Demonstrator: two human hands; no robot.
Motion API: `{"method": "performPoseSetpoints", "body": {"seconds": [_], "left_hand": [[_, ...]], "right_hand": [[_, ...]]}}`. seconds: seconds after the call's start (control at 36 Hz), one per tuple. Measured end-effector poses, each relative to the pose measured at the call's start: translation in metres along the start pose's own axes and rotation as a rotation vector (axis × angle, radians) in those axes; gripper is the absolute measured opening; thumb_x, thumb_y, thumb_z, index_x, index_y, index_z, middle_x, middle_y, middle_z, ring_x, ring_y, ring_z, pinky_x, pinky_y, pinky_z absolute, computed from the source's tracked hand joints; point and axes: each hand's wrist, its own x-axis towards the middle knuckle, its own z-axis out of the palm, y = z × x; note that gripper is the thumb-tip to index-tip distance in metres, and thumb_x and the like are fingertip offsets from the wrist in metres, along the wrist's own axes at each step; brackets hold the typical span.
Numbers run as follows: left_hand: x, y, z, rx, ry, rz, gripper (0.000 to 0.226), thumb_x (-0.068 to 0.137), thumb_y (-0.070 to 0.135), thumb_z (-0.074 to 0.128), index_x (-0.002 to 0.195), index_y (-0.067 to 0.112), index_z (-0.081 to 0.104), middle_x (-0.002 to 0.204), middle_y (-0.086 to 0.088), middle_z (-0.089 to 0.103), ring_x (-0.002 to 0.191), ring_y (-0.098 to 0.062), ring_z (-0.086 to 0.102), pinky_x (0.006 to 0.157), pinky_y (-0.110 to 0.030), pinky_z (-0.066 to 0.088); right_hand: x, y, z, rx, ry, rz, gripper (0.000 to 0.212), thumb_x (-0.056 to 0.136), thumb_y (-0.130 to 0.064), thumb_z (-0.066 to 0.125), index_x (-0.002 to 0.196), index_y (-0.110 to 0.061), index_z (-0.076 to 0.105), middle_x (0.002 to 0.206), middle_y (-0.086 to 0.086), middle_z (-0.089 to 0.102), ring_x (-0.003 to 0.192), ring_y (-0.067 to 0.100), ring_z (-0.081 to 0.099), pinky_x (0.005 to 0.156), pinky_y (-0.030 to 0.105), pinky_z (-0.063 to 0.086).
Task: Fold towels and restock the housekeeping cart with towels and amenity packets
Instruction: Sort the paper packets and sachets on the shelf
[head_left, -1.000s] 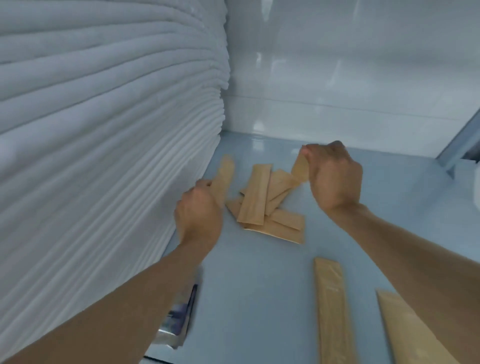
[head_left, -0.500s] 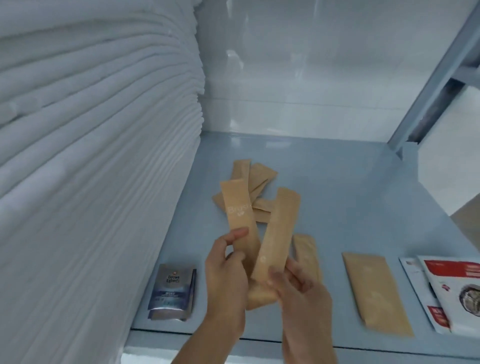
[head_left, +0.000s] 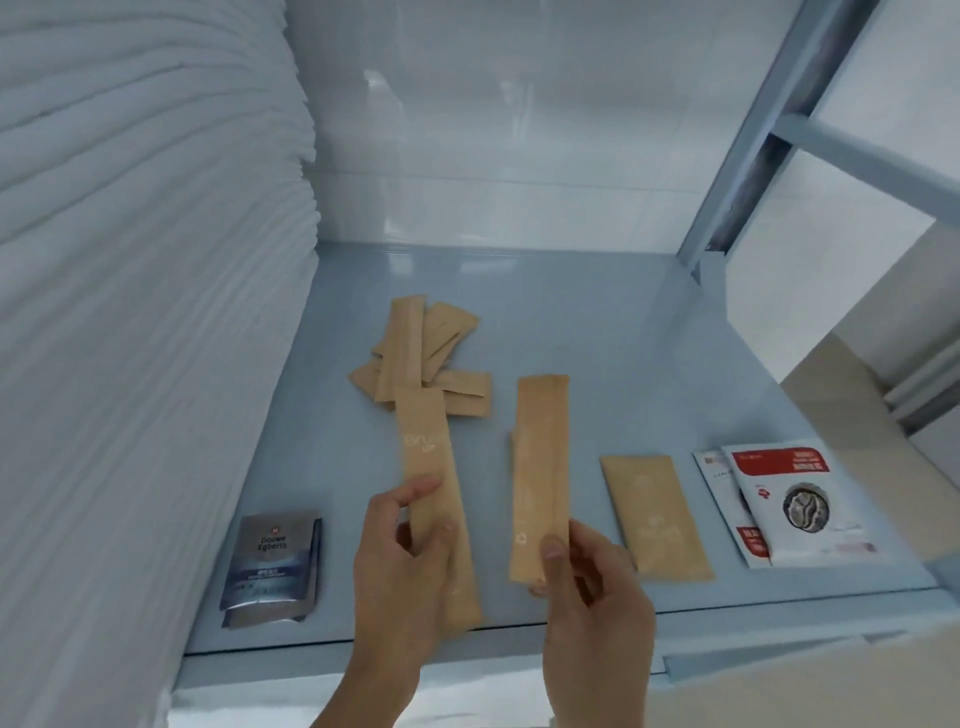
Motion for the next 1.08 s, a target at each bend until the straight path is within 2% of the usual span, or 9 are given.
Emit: {"method": "performPoseSetpoints", "body": {"seconds": [0.11,0.31,0.39,0.53,0.61,0.69,0.86,0.97,1.08], "left_hand": [[-0.003,0.001,0.009,0.015,-0.049,0.015,0.038,0.093,0.003,0.062,0.103,0.04,0.064,0.086,0.0,0.074,0.075,-0.028,0.073,0.059,-0.026,0.055],[-0.008,-0.004,0.027,-0.005,-0.101,0.028,0.043,0.093,0.004,0.063,0.098,0.047,0.066,0.08,-0.002,0.074,0.071,-0.028,0.072,0.051,-0.02,0.054],[-0.01,-0.007,0.032,0.001,-0.022,0.045,0.043,0.093,0.005,0.063,0.1,0.047,0.065,0.083,-0.005,0.074,0.071,-0.027,0.073,0.054,-0.027,0.055],[-0.012,-0.012,0.032,0.035,0.106,0.046,0.039,0.092,0.004,0.062,0.103,0.041,0.063,0.108,0.0,0.069,0.083,-0.029,0.073,0.077,-0.05,0.06],[-0.01,-0.016,0.032,0.046,0.091,0.077,0.039,0.092,0.002,0.061,0.103,0.039,0.063,0.103,0.003,0.07,0.067,-0.018,0.074,0.056,-0.024,0.056],[-0.008,-0.019,0.032,0.078,0.088,0.093,0.04,0.091,0.001,0.061,0.103,0.04,0.064,0.1,0.0,0.07,0.068,-0.018,0.074,0.052,-0.017,0.052],[-0.006,-0.021,0.031,0.122,0.101,0.122,0.041,0.09,0.001,0.062,0.103,0.039,0.064,0.107,-0.002,0.07,0.086,-0.032,0.07,0.082,-0.052,0.057],[-0.01,-0.019,0.033,0.163,0.173,0.174,0.046,0.086,-0.004,0.059,0.103,0.038,0.064,0.107,0.004,0.067,0.089,-0.011,0.065,0.077,-0.026,0.054],[-0.013,-0.016,0.035,0.249,0.246,0.214,0.043,0.086,-0.007,0.056,0.114,0.023,0.067,0.111,0.008,0.063,0.098,-0.021,0.063,0.089,-0.045,0.053]], "right_hand": [[0.019,-0.002,-0.019,-0.096,0.062,-0.038,0.024,0.09,-0.008,0.069,0.11,-0.021,0.069,0.093,-0.002,0.065,0.079,-0.006,0.06,0.069,0.001,0.042],[0.035,0.005,-0.052,-0.126,0.147,-0.059,0.032,0.093,-0.01,0.065,0.116,-0.033,0.064,0.086,-0.002,0.068,0.082,0.016,0.065,0.071,0.011,0.046],[0.033,0.011,-0.05,-0.107,0.042,-0.025,0.033,0.092,-0.007,0.066,0.112,-0.033,0.066,0.084,-0.002,0.067,0.08,0.016,0.064,0.073,0.019,0.051],[0.032,0.016,-0.028,-0.174,-0.094,-0.032,0.033,0.092,-0.01,0.067,0.107,-0.039,0.064,0.084,-0.005,0.066,0.079,0.006,0.062,0.07,0.011,0.048],[0.034,0.02,-0.022,-0.253,-0.108,-0.029,0.026,0.092,-0.014,0.068,0.107,-0.035,0.065,0.086,-0.007,0.066,0.078,0.006,0.062,0.073,0.017,0.051],[0.033,0.025,-0.023,-0.382,-0.094,-0.043,0.02,0.092,-0.021,0.068,0.111,-0.027,0.066,0.094,-0.011,0.061,0.082,0.001,0.058,0.076,0.015,0.048],[0.033,0.024,-0.023,-0.532,-0.094,-0.062,0.024,0.092,-0.03,0.068,0.116,-0.027,0.066,0.101,-0.01,0.052,0.083,-0.003,0.052,0.078,0.014,0.039],[0.035,0.027,-0.025,-0.541,-0.093,-0.078,0.026,0.09,-0.03,0.069,0.115,-0.023,0.068,0.099,-0.009,0.051,0.082,-0.003,0.05,0.077,0.018,0.037],[0.036,0.027,-0.026,-0.478,-0.044,-0.154,0.027,0.092,-0.025,0.065,0.119,-0.021,0.065,0.097,-0.011,0.049,0.075,0.003,0.053,0.068,0.013,0.038]]}}
